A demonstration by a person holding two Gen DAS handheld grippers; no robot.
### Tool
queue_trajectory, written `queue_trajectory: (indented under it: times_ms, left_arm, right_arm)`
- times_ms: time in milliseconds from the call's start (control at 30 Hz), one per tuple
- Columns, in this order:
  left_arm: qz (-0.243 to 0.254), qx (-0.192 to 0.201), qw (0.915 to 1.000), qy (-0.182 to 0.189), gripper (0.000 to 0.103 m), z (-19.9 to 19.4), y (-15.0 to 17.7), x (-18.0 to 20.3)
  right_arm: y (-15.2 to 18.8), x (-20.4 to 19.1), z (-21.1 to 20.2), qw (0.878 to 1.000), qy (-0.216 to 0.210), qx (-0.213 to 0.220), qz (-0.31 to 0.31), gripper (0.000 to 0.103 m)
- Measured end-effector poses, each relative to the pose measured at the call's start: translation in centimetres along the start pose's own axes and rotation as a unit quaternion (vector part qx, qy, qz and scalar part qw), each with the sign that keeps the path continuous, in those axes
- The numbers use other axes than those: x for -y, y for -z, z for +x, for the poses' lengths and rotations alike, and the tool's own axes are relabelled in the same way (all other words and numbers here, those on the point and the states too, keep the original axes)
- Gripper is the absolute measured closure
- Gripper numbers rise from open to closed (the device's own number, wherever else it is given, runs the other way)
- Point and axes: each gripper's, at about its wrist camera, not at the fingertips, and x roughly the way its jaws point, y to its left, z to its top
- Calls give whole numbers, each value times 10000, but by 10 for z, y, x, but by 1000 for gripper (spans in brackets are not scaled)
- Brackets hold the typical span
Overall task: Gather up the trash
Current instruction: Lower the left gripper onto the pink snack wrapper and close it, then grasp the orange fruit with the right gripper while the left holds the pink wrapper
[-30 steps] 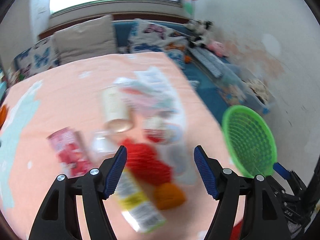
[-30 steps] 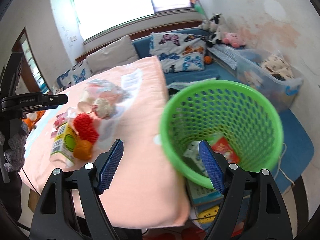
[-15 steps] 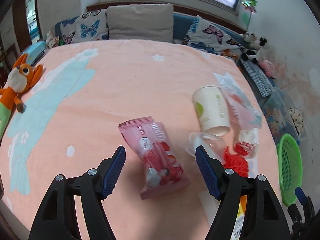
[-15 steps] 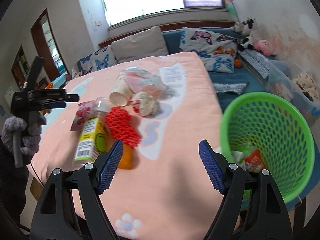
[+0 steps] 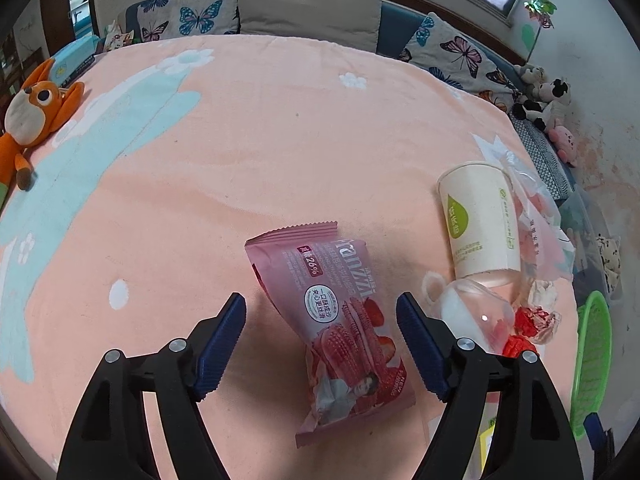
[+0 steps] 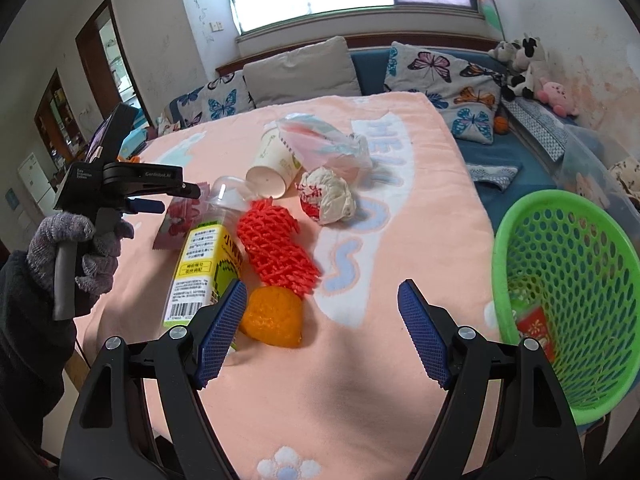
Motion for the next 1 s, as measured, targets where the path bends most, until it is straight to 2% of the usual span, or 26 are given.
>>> queue_trajectory:
  times_ms: [267,333,433,600,767,933,1000]
  left_arm:
    - [-29,-166,9998,-119,28,17,-1,-1]
    - [-65,-228,9996,-130,32,21,-1,-2]
    - [-82,-232,9996,-139,38,23,0,-4]
    - [-99,-203,9997,-134,57,20,-1,-9]
    - [-63,-177,9997,-127,70,17,2,-12]
    - [-28,-138,9999,-91,79,13,4,-15]
    - [-19,-117,9999,-54,83,11,4,-15]
  right_arm:
    - [-3,0,9,10000,-14,-81,-37,25]
    - [-3,0,13,9999,-33,-109,-37,25]
    - [-3,-1,16,9999,-48,-140,-63,25]
    - [-7,-4,22,9998,-114,-159,-105,25]
    - [-11,-6,29,9995,-205,-206,-130,25]
    - [-2,-8,34,9989,-270,-346,-135,26]
    - [3,-10,38,9986,-292,-419,-164,29]
